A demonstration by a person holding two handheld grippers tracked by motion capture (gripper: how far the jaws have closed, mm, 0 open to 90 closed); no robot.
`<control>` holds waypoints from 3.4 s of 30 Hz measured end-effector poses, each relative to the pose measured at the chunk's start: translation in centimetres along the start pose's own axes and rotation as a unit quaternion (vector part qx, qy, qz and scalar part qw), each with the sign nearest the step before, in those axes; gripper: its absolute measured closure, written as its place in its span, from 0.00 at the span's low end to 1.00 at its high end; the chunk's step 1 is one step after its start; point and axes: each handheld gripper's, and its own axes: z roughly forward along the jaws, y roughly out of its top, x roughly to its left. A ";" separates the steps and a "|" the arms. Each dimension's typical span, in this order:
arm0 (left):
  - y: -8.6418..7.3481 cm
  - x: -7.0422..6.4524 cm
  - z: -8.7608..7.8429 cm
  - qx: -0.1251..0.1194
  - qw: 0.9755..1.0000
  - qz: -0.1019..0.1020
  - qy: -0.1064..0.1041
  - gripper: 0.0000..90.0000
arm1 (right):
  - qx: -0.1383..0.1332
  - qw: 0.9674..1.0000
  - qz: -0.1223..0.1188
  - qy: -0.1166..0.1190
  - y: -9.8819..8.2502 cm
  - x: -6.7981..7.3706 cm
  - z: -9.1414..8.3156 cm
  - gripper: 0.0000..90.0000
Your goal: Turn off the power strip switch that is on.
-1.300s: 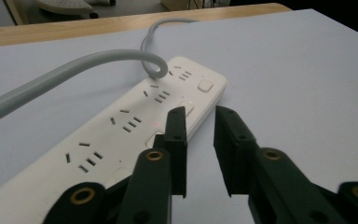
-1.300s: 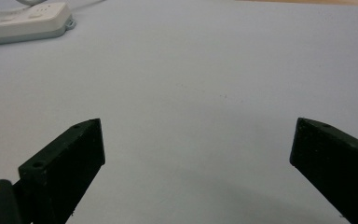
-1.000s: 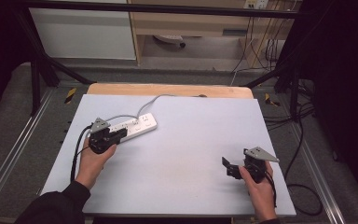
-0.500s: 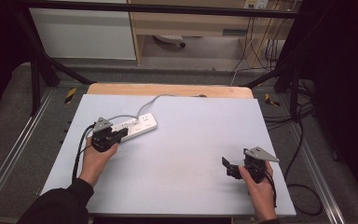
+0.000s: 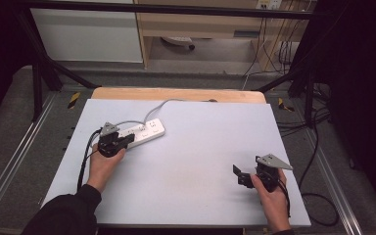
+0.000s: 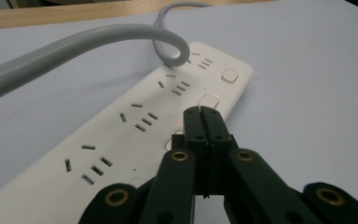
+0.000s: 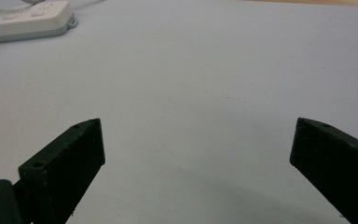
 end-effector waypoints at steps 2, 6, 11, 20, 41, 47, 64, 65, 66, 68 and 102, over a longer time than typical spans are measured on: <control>0.0 0.0 0.1 0.000 1.000 0.002 -0.003 1.00 | 0.000 1.000 0.000 0.000 0.0 0.0 0.0 0.04; -0.1 -0.1 0.4 0.003 1.000 0.012 -0.002 1.00 | 0.001 1.000 0.000 0.000 0.0 0.0 0.0 0.04; -0.1 0.1 0.6 0.002 1.000 0.013 0.002 1.00 | 0.001 1.000 0.000 0.000 0.0 0.0 0.0 0.04; 0.0 0.5 0.8 0.008 1.000 0.012 0.010 1.00 | 0.002 1.000 -0.002 0.002 0.0 0.0 0.0 0.04; 0.3 0.5 1.5 0.024 0.999 0.014 0.020 1.00 | 0.003 1.000 -0.002 0.003 0.0 0.0 0.0 0.04; 0.3 0.5 1.6 0.025 0.999 0.014 0.021 1.00 | 0.003 1.000 0.000 0.004 0.0 0.1 0.0 0.04; 0.2 0.3 1.6 0.026 0.999 0.021 0.025 1.00 | 0.002 1.000 -0.002 0.003 0.1 0.1 -0.1 0.04; 0.2 0.4 1.7 0.026 0.999 0.020 0.025 1.00 | 0.002 1.000 -0.002 0.003 0.1 0.1 -0.1 0.04; 0.2 0.3 1.7 0.026 0.999 0.021 0.025 1.00 | 0.003 1.000 -0.002 0.003 0.1 0.1 -0.1 0.04; 0.2 0.3 1.7 0.027 0.999 0.023 0.027 1.00 | 0.003 1.000 -0.002 0.004 0.1 0.1 -0.1 0.04; 0.3 -0.1 1.8 0.033 0.999 0.019 0.036 1.00 | 0.004 1.000 -0.004 0.006 0.1 0.2 -0.1 0.04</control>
